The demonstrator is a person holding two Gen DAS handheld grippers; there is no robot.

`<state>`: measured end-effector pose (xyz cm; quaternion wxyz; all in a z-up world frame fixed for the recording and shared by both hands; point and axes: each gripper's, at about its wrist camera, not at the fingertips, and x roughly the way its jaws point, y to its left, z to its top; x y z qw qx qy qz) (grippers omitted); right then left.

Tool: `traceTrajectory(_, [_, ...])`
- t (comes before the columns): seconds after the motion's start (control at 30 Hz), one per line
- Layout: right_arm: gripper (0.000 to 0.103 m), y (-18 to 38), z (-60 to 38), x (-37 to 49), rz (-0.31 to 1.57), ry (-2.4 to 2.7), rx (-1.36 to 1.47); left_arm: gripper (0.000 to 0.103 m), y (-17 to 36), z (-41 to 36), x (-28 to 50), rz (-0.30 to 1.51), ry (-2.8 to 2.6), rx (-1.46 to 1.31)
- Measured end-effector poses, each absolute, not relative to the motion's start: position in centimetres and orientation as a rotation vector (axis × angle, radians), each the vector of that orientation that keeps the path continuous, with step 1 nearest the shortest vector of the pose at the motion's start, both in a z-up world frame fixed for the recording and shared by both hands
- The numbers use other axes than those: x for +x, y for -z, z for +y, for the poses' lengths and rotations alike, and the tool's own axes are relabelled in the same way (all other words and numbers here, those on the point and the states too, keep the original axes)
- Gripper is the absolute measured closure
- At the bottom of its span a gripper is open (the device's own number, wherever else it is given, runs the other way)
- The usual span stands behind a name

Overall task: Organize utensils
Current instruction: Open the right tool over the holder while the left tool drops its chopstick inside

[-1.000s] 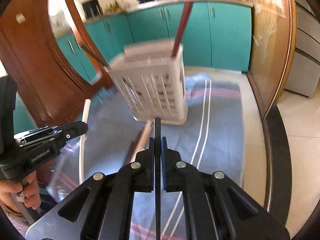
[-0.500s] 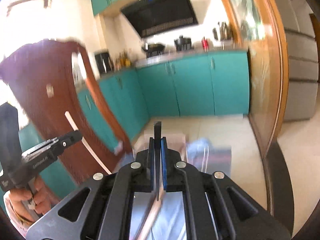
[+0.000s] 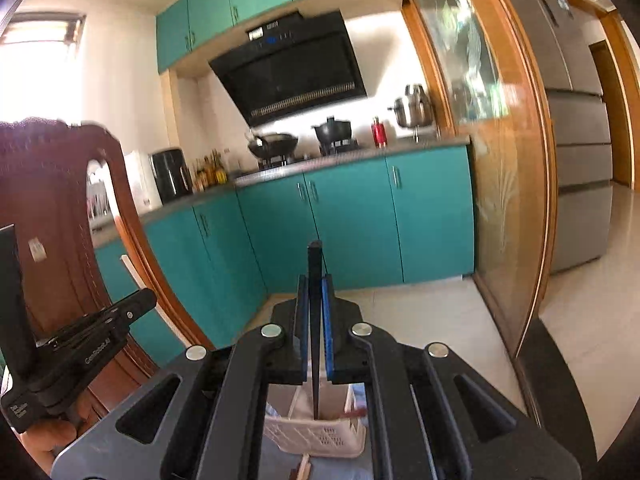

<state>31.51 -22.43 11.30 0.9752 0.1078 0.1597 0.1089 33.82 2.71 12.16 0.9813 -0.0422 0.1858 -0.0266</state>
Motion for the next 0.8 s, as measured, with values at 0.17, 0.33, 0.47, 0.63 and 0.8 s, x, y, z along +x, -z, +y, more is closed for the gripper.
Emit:
traceTrajectory(0.17, [0.096,-9.2,-22.0,31.6,0.336,-0.225,0.203,0.096,-10.1,2.8,33.8,0.405,0.057,-0.091])
traceTrajectory(0.33, [0.082,-8.9,-21.9,29.9,0.317,-0.185,0.16,0.086,-9.4,3.2,32.4,0.398,0.065,-0.119])
traceTrajectory(0.47, [0.074,-9.1,-23.6,26.8,0.267,-0.176,0.192,0.07,-9.3,4.4,29.2,0.351,0.086,-0.158])
traceTrajectory(0.63, [0.071,-7.0,-27.2,20.6,0.212,-0.151,0.3,0.065,-5.5,6.5,25.5,0.374,0.097,-0.211])
traceTrajectory(0.8, [0.071,2.8,-24.5,23.2,0.719,-0.25,0.306,0.065,2.2,7.1,28.5,0.667,0.121,-0.265])
